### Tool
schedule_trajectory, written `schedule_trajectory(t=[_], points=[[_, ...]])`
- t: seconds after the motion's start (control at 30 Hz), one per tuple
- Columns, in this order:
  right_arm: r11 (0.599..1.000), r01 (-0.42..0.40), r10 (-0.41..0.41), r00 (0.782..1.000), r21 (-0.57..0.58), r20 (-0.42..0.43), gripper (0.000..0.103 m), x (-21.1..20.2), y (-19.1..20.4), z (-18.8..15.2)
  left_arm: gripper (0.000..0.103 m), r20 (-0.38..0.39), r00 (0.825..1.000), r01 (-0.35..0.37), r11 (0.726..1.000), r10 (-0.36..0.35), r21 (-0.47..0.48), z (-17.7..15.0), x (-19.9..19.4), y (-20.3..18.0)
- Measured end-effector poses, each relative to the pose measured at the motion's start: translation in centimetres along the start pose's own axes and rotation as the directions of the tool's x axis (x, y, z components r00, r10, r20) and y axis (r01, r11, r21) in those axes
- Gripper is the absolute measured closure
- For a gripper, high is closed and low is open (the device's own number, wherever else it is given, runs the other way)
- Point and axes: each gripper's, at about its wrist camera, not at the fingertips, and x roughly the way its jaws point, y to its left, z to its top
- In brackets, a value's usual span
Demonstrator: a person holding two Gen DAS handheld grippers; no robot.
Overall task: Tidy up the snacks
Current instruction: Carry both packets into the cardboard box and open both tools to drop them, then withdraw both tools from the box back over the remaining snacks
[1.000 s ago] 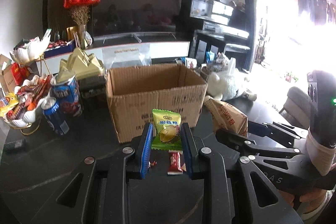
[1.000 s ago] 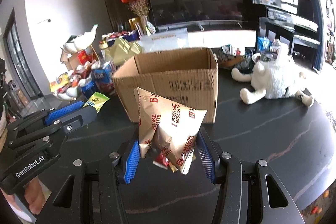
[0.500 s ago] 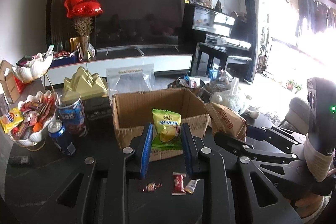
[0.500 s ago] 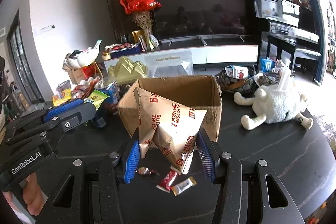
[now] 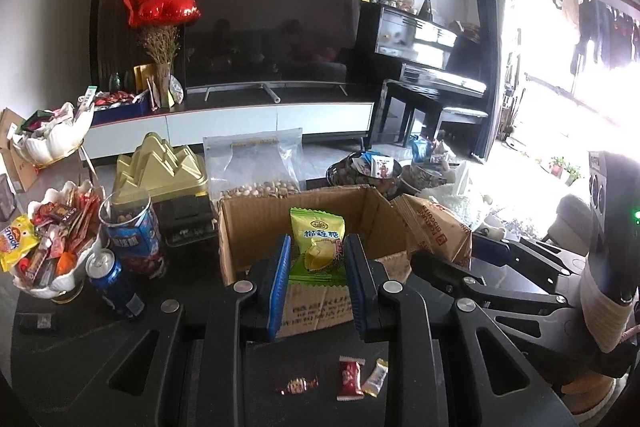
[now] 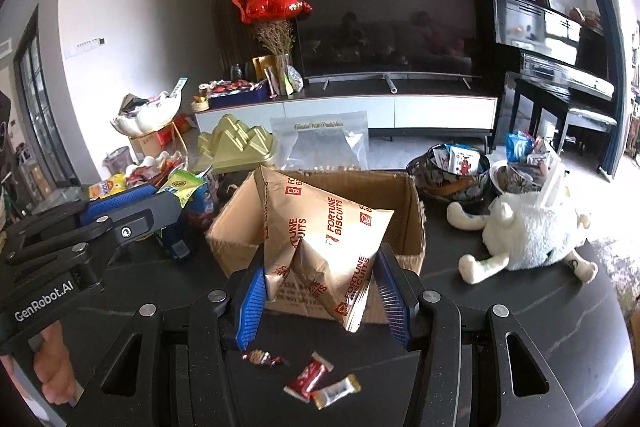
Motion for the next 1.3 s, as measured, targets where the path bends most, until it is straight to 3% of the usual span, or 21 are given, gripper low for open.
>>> schedule_trajectory(t=[0.6,0.7,1.03,1.3], points=[[1.0,0.012,-0.012,0.999,-0.017,-0.032,0.05,6.9,-1.5,2.6,0.075,-0.066,0.998,-0.003,1.0,0.001,-0.03,1.5,7.8,2.6],[0.999,0.042,-0.043,0.999,-0.018,-0.031,0.038,7.6,-1.8,2.7,0.063,-0.084,0.996,-0.018,0.999,0.015,-0.036,1.5,8.6,3.1],[0.998,0.055,-0.054,0.998,0.009,-0.045,0.036,6.4,-1.8,1.1,0.054,-0.078,0.996,-0.044,0.999,0.042,-0.028,-0.7,6.1,2.6],[0.999,0.022,-0.021,0.999,0.033,-0.04,0.036,3.8,-0.5,-1.0,0.053,-0.05,0.998,-0.05,0.999,0.049,-0.013,-2.4,2.8,2.0]])
